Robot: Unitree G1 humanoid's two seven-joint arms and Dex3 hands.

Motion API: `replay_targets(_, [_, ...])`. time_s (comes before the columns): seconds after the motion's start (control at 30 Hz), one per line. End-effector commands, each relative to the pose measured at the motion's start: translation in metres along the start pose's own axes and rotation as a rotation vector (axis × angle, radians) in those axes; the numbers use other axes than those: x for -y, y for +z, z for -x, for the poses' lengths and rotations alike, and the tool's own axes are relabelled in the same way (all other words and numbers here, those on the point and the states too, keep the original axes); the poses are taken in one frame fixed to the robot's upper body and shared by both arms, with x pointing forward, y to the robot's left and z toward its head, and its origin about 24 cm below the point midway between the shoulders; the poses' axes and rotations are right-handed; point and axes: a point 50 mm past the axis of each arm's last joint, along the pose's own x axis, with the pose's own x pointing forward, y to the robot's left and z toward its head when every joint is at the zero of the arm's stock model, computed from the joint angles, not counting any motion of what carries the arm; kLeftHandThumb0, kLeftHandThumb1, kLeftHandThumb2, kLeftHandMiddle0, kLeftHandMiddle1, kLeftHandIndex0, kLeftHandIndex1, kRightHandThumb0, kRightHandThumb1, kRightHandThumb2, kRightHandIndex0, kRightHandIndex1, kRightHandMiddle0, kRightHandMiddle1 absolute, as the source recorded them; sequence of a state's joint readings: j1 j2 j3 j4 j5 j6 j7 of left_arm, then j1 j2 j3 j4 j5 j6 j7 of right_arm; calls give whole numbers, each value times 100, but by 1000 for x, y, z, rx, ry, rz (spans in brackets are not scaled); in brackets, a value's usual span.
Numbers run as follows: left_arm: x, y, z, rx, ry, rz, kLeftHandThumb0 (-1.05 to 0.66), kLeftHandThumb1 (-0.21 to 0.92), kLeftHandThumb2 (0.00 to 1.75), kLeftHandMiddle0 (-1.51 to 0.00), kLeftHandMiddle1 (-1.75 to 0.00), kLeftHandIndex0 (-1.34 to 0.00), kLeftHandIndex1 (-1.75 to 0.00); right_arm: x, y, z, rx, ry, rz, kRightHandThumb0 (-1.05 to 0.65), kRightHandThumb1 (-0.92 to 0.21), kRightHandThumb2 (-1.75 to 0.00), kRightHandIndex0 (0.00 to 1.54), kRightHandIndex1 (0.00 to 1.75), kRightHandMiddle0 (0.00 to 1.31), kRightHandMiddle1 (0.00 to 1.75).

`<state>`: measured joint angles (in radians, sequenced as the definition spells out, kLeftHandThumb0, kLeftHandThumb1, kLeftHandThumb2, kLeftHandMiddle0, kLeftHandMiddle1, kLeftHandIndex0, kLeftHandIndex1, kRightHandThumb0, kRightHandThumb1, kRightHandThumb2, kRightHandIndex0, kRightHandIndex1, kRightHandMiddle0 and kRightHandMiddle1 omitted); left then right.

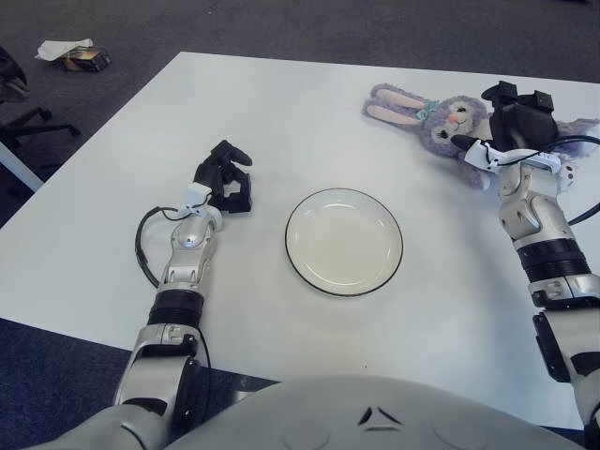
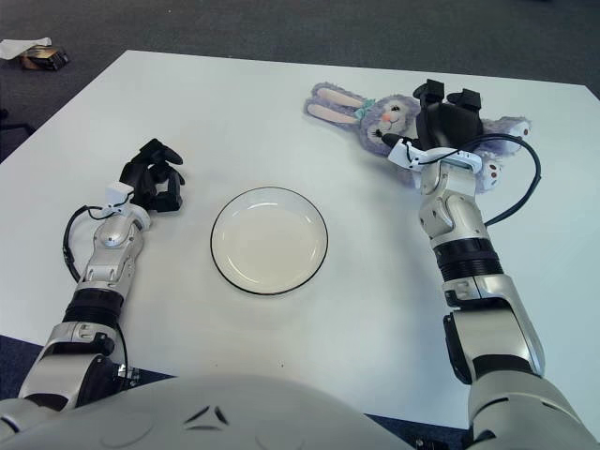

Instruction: Put the doll into the plate.

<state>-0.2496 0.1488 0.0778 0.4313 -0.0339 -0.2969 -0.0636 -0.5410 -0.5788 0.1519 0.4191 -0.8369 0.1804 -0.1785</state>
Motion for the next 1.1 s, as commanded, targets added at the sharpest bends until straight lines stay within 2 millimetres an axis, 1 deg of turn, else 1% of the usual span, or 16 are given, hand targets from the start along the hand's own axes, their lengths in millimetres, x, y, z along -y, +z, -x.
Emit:
replay_targets(0.0, [6, -31, 20, -130, -3, 26, -1, 28, 137, -53, -175, -51, -175, 5, -3, -6, 11, -6, 16, -94, -91, -47, 0, 74, 0, 106])
replay_targets(0.33, [5, -31, 19, -136, 3, 31, -1, 28, 137, -53, -175, -51, -175, 3, -9, -17, 10, 51, 73, -97, -92, -47, 0, 63, 0, 103])
replay_targets(0.8, [5, -32, 19, -137, 7, 28, -1, 27, 137, -53, -175, -52, -175, -5, -12, -27, 2, 131, 105, -102, -92, -43, 0, 69, 0, 105])
replay_targets(1.07, [5, -32, 19, -132, 5, 31, -1, 28, 137, -53, -175, -52, -175, -10, -13, -31, -9, 172, 116, -102, -92, -44, 0, 65, 0, 103])
